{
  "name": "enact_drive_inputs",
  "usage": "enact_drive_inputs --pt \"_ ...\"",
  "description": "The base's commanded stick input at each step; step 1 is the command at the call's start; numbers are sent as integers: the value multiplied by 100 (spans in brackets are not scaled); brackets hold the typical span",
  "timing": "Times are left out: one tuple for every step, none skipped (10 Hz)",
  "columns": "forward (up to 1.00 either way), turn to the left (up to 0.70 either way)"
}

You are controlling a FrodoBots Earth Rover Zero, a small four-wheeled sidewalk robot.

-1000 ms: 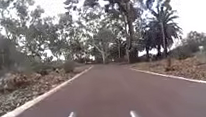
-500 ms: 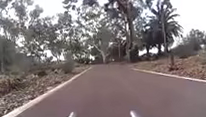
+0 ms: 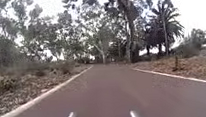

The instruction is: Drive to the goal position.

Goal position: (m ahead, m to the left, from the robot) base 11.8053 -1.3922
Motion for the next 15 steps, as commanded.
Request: enact_drive_inputs --pt "60 0" --pt "60 0" --pt "60 0" --pt "60 0" --pt "60 0" --pt "60 0" --pt "60 0" --pt "60 0" --pt "60 0" --pt "60 0" --pt "60 0" --pt "60 0" --pt "60 0" --pt "60 0" --pt "60 0"
